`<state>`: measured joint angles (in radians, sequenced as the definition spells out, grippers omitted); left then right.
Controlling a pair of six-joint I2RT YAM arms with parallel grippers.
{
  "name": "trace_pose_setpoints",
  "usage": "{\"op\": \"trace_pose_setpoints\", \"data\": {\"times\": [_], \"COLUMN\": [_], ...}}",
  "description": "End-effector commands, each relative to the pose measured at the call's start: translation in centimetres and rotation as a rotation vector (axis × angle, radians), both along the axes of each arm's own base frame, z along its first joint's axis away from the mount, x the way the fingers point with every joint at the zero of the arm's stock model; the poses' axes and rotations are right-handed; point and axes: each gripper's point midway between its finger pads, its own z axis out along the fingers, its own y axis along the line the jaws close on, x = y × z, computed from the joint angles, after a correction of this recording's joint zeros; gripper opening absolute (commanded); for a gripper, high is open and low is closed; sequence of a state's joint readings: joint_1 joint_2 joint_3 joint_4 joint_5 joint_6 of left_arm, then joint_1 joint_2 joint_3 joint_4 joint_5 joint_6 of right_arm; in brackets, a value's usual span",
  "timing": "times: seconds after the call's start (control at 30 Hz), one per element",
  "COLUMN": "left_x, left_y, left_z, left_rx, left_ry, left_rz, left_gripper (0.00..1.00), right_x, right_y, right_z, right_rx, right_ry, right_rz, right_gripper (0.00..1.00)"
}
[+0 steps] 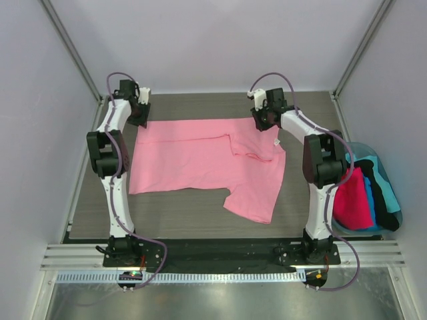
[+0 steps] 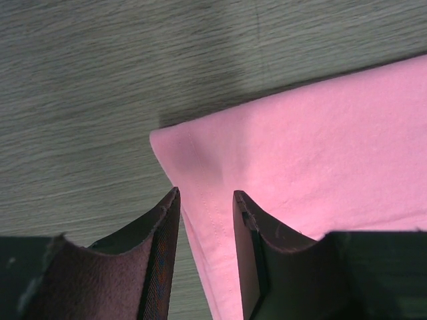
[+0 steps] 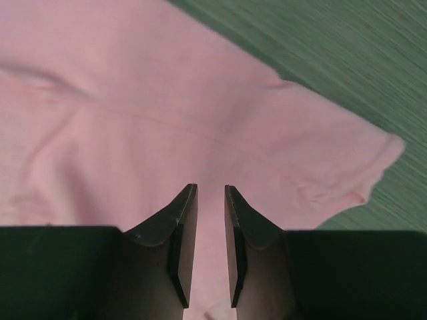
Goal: Fold and stack the t-shirts
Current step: Fold the tshirt
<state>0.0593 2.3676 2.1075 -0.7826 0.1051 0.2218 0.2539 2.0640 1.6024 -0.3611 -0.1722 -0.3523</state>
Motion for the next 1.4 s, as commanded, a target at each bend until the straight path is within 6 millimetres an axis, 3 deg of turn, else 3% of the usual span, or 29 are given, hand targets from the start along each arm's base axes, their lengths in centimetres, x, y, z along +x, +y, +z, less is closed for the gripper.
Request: {"op": "trace_pose_setpoints", "data": {"times": [0.0,0.13,0.5,0.67,0.7,0.77,0.83,0.87,0.9,0.93,0.97,1.0,1.03,1.07,1.1,1.13,1.17,1.2,1.27,1.3,1.37], "left_x": [0.8,1.5,2.9,4.1,5.0,6.1,6.9,7.3,7.3,7.3,7.1,7.0,6.6,5.9,5.5,4.7,3.9,3.2,1.2,-0.2,-2.8], "left_y": [1.0,1.1,0.2,0.8,-0.9,-0.8,-0.1,-0.2,-0.8,-1.3,-1.8,-2.6,-3.0,-3.5,-4.2,-4.8,-5.2,-5.5,-6.1,-6.3,-7.6], "left_z": [0.1,-0.8,-3.2,-4.2,-3.5,-2.6,0.6,2.0,5.4,7.0,8.0,9.6,12.2,12.7,13.4,14.7,13.7,13.2,12.1,10.0,8.7], "left_rx": [0.041,0.052,0.131,0.217,0.219,0.248,0.329,0.337,0.334,0.319,0.312,0.308,0.294,0.284,0.27,0.239,0.225,0.207,0.165,0.146,0.045], "left_ry": [-0.018,-0.018,-0.012,-0.024,-0.054,-0.101,-0.17,-0.205,-0.261,-0.293,-0.313,-0.341,-0.384,-0.384,-0.394,-0.404,-0.369,-0.343,-0.271,-0.204,-0.117], "left_rz": [-0.004,-0.011,-0.067,-0.073,-0.096,-0.08,-0.023,-0.005,0.009,0.024,0.03,0.032,0.053,0.05,0.042,0.041,0.027,0.013,-0.003,-0.014,-0.04], "left_gripper": [0.39,0.4,0.45,0.46,0.46,0.46,0.47,0.48,0.5,0.51,0.52,0.54,0.55,0.55,0.56,0.56,0.56,0.56,0.55,0.52,0.47], "right_x": [4.2,6.5,9.8,12.6,13.0,13.9,14.1,14.1,14.0,13.6,13.4,13.1,12.5,12.1,11.5,10.6,9.9,8.9,6.4,5.0,2.4], "right_y": [-2.4,-4.2,-8.4,-8.8,-8.8,-8.6,-8.5,-8.5,-8.5,-8.5,-8.5,-8.5,-8.5,-8.2,-8.0,-7.4,-6.7,-5.6,-4.0,-2.1,-0.9], "right_z": [2.3,1.4,-4.1,-3.9,-3.9,-3.3,-2.3,-0.7,0.4,0.9,3.7,4.7,5.2,6.5,9.6,10.0,10.8,12.9,12.0,12.6,10.7], "right_rx": [-0.014,-0.042,-0.216,-0.216,-0.216,-0.212,-0.2,-0.187,-0.181,-0.178,-0.165,-0.156,-0.147,-0.126,-0.1,-0.076,-0.059,-0.022,0.008,0.045,0.054], "right_ry": [-0.108,-0.133,-0.139,-0.196,-0.204,-0.231,-0.245,-0.266,-0.281,-0.28,-0.319,-0.33,-0.329,-0.343,-0.382,-0.376,-0.376,-0.393,-0.315,-0.296,-0.194], "right_rz": [-0.068,-0.104,-0.169,-0.187,-0.186,-0.181,-0.191,-0.201,-0.205,-0.205,-0.213,-0.217,-0.221,-0.211,-0.215,-0.19,-0.171,-0.126,-0.04,0.044,0.09], "right_gripper": [0.28,0.28,0.28,0.28,0.28,0.28,0.28,0.29,0.31,0.32,0.34,0.36,0.37,0.38,0.39,0.39,0.39,0.39,0.39,0.39,0.37]}}
